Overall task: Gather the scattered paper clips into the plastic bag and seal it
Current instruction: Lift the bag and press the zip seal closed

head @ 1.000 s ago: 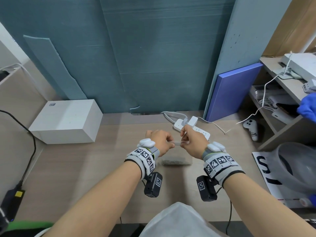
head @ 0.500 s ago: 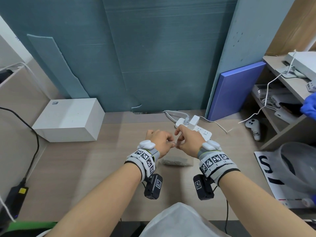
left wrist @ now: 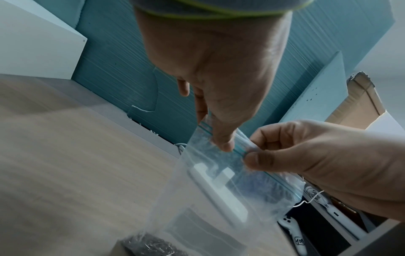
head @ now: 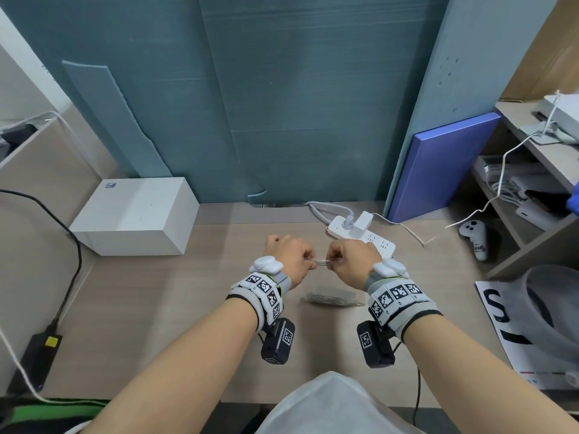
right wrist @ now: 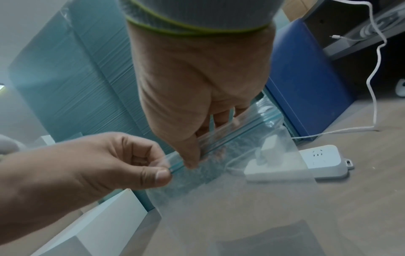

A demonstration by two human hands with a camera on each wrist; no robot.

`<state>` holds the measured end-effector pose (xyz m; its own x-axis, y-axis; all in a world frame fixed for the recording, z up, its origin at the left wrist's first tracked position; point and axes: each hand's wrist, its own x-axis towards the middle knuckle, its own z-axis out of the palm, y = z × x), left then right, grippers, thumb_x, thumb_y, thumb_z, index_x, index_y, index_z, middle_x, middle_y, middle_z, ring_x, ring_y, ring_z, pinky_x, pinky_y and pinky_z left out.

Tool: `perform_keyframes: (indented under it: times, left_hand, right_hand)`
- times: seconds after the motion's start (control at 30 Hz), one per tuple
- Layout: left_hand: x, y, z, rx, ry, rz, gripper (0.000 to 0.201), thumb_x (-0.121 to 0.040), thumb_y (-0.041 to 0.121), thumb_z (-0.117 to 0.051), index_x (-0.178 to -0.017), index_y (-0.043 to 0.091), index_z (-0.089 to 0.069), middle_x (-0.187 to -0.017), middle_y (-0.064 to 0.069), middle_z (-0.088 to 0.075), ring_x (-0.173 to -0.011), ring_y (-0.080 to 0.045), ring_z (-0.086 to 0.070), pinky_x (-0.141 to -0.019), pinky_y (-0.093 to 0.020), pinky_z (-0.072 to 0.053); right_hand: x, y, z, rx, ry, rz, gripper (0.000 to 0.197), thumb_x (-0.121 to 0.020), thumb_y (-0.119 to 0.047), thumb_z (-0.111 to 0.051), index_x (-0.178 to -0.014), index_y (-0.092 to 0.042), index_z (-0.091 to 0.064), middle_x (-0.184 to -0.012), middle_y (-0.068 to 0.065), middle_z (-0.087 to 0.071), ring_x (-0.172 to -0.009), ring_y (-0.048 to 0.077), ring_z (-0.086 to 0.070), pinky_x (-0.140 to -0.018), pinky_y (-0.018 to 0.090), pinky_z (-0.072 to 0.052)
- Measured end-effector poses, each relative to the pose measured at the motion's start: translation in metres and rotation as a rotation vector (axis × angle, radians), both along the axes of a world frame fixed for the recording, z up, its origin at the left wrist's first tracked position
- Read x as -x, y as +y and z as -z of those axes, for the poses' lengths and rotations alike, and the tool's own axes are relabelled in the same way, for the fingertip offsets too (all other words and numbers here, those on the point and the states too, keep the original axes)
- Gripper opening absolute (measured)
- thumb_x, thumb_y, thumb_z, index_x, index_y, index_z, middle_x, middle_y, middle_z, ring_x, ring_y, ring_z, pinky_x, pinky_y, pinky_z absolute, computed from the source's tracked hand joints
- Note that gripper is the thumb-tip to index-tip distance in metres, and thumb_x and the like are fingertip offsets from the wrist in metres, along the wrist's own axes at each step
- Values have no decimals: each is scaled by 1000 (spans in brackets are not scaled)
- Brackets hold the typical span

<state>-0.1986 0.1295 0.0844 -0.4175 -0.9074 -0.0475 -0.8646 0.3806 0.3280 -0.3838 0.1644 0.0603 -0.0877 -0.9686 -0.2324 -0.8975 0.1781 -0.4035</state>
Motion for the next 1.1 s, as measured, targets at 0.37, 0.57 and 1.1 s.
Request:
perform_keyframes:
  times: [0.37, 0.57, 1.1]
  left_hand:
    - [-8, -10, 7, -23, -26, -16, 25, -84, 51, -71, -74, 29, -67, -83, 15, -69, -97, -10, -55, -99, -35, -28]
    - [-25, -25, 15, 19, -154, 15, 33, -89, 57, -61, -76, 27, -65, -84, 13, -69, -92, -13, -59, -96, -35, -31]
    - [-22, -24, 115, -616, -8, -160, 58, -92, 48, -63, -139, 14, -54, -138, -6, -60, -123, -27, -58, -106, -38, -44]
  right_hand:
    - [2, -7, 7, 9, 26, -3, 12, -75, -59, -63, -81, -48, -60, -77, -16, -67, -86, 25, -63, -80, 42, -56]
    - [31, -12, 1, -71, 100, 0, 17, -79, -63, -62, -79, -46, -63, -87, -18, -70, -94, 24, -63, -87, 40, -49]
    - [60, 19, 69, -327, -559, 527, 82, -86, -36, -82, -150, -6, -40, -140, 15, -56, -125, 29, -59, -99, 32, -45]
